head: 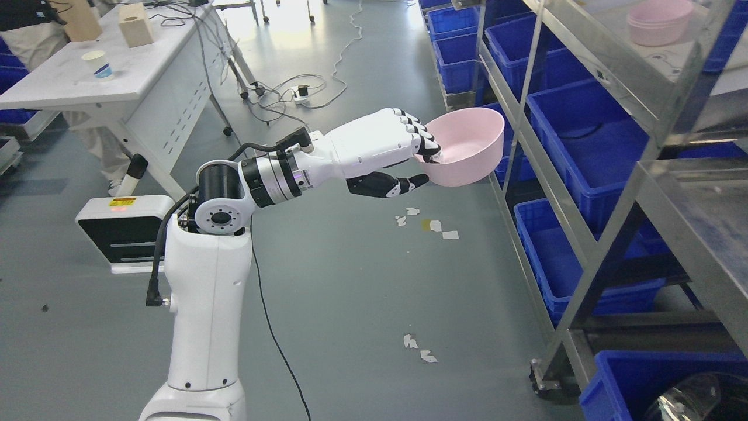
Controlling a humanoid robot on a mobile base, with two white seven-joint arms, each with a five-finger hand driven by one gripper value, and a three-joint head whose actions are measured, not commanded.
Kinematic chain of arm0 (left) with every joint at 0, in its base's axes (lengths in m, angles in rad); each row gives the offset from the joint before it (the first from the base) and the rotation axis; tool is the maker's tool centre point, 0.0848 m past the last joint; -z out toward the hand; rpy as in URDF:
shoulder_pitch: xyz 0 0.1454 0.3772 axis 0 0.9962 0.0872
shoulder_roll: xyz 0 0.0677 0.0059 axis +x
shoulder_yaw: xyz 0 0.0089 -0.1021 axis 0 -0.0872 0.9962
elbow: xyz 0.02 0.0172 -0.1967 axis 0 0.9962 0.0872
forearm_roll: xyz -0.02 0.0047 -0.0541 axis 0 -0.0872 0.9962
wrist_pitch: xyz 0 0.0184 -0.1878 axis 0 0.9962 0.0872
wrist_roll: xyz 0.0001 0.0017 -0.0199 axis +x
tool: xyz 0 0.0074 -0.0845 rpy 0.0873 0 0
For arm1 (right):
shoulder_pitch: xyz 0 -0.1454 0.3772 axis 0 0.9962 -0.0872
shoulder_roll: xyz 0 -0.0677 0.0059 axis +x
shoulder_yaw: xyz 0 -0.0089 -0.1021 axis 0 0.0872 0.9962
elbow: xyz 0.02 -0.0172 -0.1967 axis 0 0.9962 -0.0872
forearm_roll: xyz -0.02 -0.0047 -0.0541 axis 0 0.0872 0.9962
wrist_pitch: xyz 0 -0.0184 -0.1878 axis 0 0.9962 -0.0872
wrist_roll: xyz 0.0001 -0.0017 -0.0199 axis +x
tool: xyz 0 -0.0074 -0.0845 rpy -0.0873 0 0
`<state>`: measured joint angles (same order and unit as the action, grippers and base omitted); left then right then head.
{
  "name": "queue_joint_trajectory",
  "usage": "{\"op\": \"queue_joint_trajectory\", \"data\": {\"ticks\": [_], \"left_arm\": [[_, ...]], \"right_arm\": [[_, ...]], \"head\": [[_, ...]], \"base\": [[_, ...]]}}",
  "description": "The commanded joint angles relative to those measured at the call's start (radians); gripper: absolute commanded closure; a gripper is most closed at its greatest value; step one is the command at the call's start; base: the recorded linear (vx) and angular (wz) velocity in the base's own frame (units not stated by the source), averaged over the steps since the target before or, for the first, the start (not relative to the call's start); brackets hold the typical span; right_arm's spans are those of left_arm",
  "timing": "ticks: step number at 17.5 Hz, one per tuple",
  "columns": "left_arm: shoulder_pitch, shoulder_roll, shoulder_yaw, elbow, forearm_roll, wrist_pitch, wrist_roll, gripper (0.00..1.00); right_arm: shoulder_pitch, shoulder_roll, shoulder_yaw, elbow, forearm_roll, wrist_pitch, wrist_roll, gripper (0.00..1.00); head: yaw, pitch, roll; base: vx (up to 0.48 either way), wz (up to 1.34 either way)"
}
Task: Stack pink IKEA bowl on shelf middle layer
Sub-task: 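Hold the pink bowl raised in the left hand while the robot turns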
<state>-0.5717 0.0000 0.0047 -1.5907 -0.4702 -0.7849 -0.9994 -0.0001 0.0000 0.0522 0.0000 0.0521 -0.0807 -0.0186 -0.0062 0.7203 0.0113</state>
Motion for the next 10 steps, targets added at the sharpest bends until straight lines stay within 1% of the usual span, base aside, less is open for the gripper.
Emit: {"op": "queue_joint_trajectory", "data": {"ticks": [1,5,10], "left_arm": [[0.001,0.017,-0.029,-0.015,0.001,0.0,0.001,0.99],[0.006,0.017,-0.04,-0.015,0.001,0.0,0.001,0.99],[0.029,0.017,-0.04,-0.015,0.004,0.0,0.002,0.98]], "right_arm": [[0.003,-0.017,0.0,-0.017,0.0,-0.001,0.0,0.0],[0.003,-0.017,0.0,-0.017,0.0,-0.001,0.0,0.0],[0.003,-0.017,0.0,-0.017,0.0,-0.001,0.0,0.0]], "head": [[0.0,0.0,0.0],[0.0,0.0,0.0],[0.0,0.0,0.0]], "base": [[0.06,0.41],[0.096,0.31],[0.204,0.12]]}}
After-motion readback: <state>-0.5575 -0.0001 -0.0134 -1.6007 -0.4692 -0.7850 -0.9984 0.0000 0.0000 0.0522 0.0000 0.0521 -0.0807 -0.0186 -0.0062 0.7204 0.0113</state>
